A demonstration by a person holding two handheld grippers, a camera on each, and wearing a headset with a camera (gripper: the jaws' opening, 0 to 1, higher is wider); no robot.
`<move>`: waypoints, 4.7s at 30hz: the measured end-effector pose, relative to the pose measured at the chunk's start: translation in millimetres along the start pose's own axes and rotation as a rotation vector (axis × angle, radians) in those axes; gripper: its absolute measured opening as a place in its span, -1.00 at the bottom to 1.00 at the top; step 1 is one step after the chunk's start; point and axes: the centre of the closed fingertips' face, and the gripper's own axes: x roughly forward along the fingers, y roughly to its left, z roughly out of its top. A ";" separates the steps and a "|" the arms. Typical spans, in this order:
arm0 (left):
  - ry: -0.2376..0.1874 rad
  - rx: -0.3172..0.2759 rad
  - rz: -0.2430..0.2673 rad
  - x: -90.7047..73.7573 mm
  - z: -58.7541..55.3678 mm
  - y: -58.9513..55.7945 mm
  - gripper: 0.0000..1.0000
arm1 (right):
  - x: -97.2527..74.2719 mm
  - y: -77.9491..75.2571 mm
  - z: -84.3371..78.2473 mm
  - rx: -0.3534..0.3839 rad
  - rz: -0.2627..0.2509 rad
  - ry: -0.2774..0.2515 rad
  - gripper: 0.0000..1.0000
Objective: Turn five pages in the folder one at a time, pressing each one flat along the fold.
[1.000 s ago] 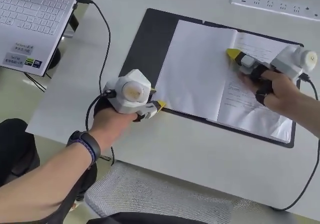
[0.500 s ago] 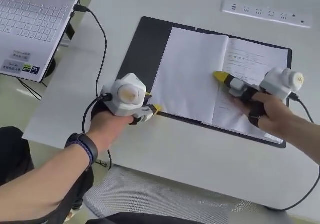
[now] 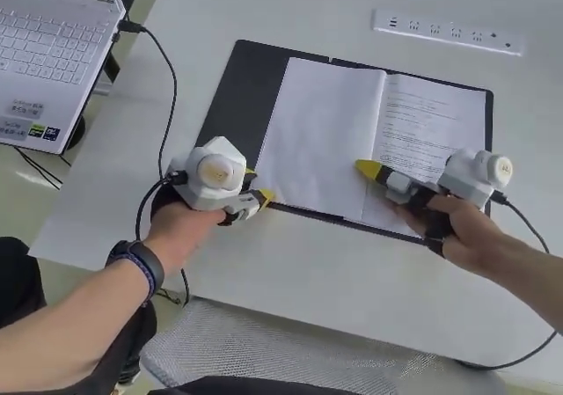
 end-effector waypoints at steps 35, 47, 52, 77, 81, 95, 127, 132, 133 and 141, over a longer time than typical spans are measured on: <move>0.005 0.011 -0.007 6.1 -4.6 4.7 -0.51 | -30.4 -5.6 -57.1 0.009 -0.047 0.087 -1.00; 0.008 -0.014 -0.022 -5.3 -5.1 -0.4 -0.29 | -36.3 9.8 -53.7 -0.021 -0.040 0.076 -1.00; -0.051 -0.043 -0.010 -18.9 5.4 2.8 -0.24 | -43.2 16.7 -50.1 -0.023 -0.036 0.055 -0.96; -0.155 -0.059 0.025 -67.2 44.1 -13.0 0.15 | -126.7 11.5 -26.2 -0.330 -0.230 0.021 -0.07; -0.162 -0.066 0.021 -72.4 47.9 -17.9 0.19 | -144.2 10.9 -18.1 -0.379 -0.264 0.008 0.03; -0.201 -0.039 0.054 -107.1 68.0 -20.1 0.39 | -206.6 21.6 15.8 -0.497 -0.384 -0.074 0.28; -0.260 -0.004 0.012 -128.9 71.6 -39.8 0.64 | -248.0 40.9 2.6 -0.537 -0.468 -0.161 0.58; -0.244 0.020 -0.016 -120.0 76.6 -48.3 0.63 | -250.1 39.9 1.0 -0.533 -0.477 -0.166 0.58; -0.243 0.020 -0.020 -118.6 77.9 -50.1 0.63 | -250.4 40.0 1.2 -0.527 -0.478 -0.171 0.59; -0.243 0.037 -0.063 -104.0 92.5 -69.9 0.61 | -251.7 40.7 -4.2 -0.502 -0.488 -0.195 0.61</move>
